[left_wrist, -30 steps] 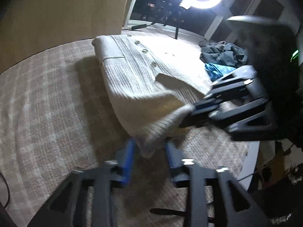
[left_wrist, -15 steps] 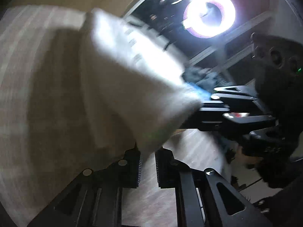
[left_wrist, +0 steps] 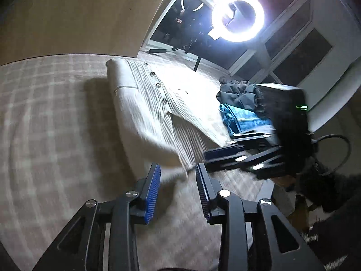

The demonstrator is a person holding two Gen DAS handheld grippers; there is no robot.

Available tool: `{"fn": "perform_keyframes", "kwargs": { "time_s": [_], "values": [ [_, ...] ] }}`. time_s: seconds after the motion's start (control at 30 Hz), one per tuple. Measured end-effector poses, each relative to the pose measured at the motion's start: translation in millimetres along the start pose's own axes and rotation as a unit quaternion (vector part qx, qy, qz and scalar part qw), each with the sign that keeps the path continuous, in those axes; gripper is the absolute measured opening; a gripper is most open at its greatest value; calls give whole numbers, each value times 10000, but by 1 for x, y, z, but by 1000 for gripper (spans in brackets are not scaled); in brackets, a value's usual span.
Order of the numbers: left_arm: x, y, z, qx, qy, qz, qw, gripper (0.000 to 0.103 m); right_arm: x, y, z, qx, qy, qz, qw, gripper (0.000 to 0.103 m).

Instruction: Fold clothes

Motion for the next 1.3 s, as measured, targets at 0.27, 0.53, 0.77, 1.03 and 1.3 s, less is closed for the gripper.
{"fn": "perform_keyframes", "kwargs": {
  "time_s": [0.27, 0.53, 0.77, 1.03, 1.3],
  "values": [
    [34, 45, -29, -157, 774, 856, 9932, 33, -32, -119, -39, 1529, -318, -801, 9845, 20],
    [40, -20, 0, 416, 803, 783, 9928, 39, -16, -153, -48, 2017, -329, -693, 9764, 38],
    [20, 37, -16, -543, 547, 1456, 9863, 44, 0, -156, -28, 2013, -293, -797, 9758, 44],
    [20, 46, -33, -1003, 218, 1108, 9885, 45, 6, -41, 31, 1457, -212, 829, 9856, 44],
    [30, 43, -34, -996, 297, 1322, 9858, 43, 69, -1, 38, 580, 538, 159, 9967, 10]
  ]
}}
Point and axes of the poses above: each gripper's, at about its wrist camera, not at the fingertips, and x roughly the way its jaws point, y to its left, z to its top, the point moved 10 cm from there along x, roughly the way its jaws point, and after that the axes turned 10 degrees about -z, right-handed, at the moved point
